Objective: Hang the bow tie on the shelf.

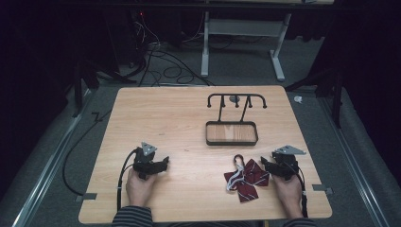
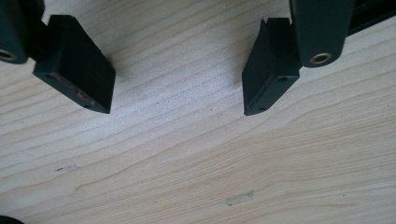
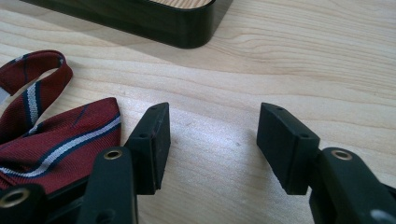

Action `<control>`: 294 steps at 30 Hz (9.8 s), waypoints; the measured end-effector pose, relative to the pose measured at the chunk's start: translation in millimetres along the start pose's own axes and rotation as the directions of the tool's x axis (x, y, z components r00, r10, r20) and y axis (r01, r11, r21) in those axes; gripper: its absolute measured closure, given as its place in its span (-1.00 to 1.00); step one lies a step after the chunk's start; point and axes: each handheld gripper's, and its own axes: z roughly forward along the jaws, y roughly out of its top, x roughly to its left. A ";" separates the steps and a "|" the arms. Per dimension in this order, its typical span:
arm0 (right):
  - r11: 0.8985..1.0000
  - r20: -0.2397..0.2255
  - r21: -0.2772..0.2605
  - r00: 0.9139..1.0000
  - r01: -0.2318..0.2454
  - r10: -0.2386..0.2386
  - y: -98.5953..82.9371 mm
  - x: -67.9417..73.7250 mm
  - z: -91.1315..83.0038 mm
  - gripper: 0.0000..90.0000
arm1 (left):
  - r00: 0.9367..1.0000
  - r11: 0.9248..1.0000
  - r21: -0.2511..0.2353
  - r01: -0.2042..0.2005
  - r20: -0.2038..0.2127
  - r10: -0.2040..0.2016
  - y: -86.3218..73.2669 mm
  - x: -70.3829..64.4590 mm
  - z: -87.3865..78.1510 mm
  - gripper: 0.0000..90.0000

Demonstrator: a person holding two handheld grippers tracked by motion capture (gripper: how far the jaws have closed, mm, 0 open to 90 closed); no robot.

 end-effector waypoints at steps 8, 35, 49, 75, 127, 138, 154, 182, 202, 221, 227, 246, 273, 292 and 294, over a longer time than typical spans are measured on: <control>1.000 -0.001 0.000 1.000 0.000 0.000 0.0 0.2 0.0 0.01 | 1.000 1.000 -0.001 0.002 0.003 -0.002 -0.1 0.4 -0.1 -0.42; 1.000 -0.006 0.001 1.000 -0.001 0.001 0.2 -0.1 0.0 -0.01 | 1.000 1.000 -0.002 0.007 0.009 -0.007 -0.1 1.0 -0.4 -0.42; 0.998 -0.050 -0.035 0.998 -0.045 0.043 1.3 -4.6 -11.3 0.12 | 1.000 1.000 -0.001 0.001 0.005 -0.001 -0.1 0.3 -0.2 -0.42; 0.998 -0.145 -0.069 0.989 0.005 -0.015 15.0 17.0 -24.1 0.26 | 1.000 1.000 -0.002 0.002 0.005 -0.002 -0.1 0.4 -0.1 -0.42; 0.979 -0.226 0.018 0.954 0.205 -0.196 54.2 69.3 22.2 0.32 | 1.000 1.000 -0.002 0.005 0.009 -0.005 -0.1 0.8 -0.4 -0.42; 0.977 -0.221 0.037 0.955 0.211 -0.198 53.8 69.8 31.3 0.31 | 1.000 1.000 -0.001 0.004 0.008 -0.004 -0.1 0.8 -0.4 -0.42; 0.973 -0.229 0.069 0.953 0.221 -0.200 51.9 70.1 39.9 0.79 | 1.000 1.000 -0.002 0.003 0.006 -0.003 -0.1 0.5 -0.2 -0.42; 0.984 -0.240 -0.021 0.955 0.175 -0.175 56.7 60.2 9.0 1.00 | 1.000 1.000 -0.002 0.005 0.009 -0.005 -0.2 0.9 -0.4 -0.42; 0.974 -0.228 -0.087 0.947 0.210 -0.224 67.7 61.8 -16.7 1.00 | 1.000 1.000 -0.002 0.006 0.010 -0.006 -0.2 0.9 -0.4 -0.42; 0.965 -0.208 -0.146 0.947 0.219 -0.247 81.3 61.5 -37.4 1.00 | 1.000 1.000 -0.002 0.005 0.009 -0.005 -0.2 0.8 -0.4 -0.42; 0.962 -0.206 -0.157 0.945 0.222 -0.252 84.9 63.7 -42.6 1.00 | 1.000 1.000 -0.002 0.005 0.009 -0.005 -0.2 0.8 -0.4 -0.42; 0.949 -0.189 -0.200 0.941 0.242 -0.280 96.3 64.0 -56.4 1.00 | 1.000 1.000 -0.002 0.006 0.010 -0.006 -0.2 0.9 -0.4 -0.42; 0.935 -0.194 -0.250 0.932 0.253 -0.305 117.8 63.9 -69.0 1.00 | 1.000 1.000 -0.003 0.005 0.010 -0.005 -0.2 0.9 -0.4 -0.42; 0.949 -0.291 -0.244 0.918 0.200 -0.269 134.6 57.4 -65.3 1.00 | 1.000 1.000 -0.002 0.004 0.008 -0.004 -0.1 0.7 -0.3 -0.42; 0.949 -0.293 -0.243 0.917 0.203 -0.271 136.6 57.4 -66.0 1.00 | 1.000 1.000 -0.002 0.004 0.009 -0.004 -0.1 0.8 -0.4 -0.42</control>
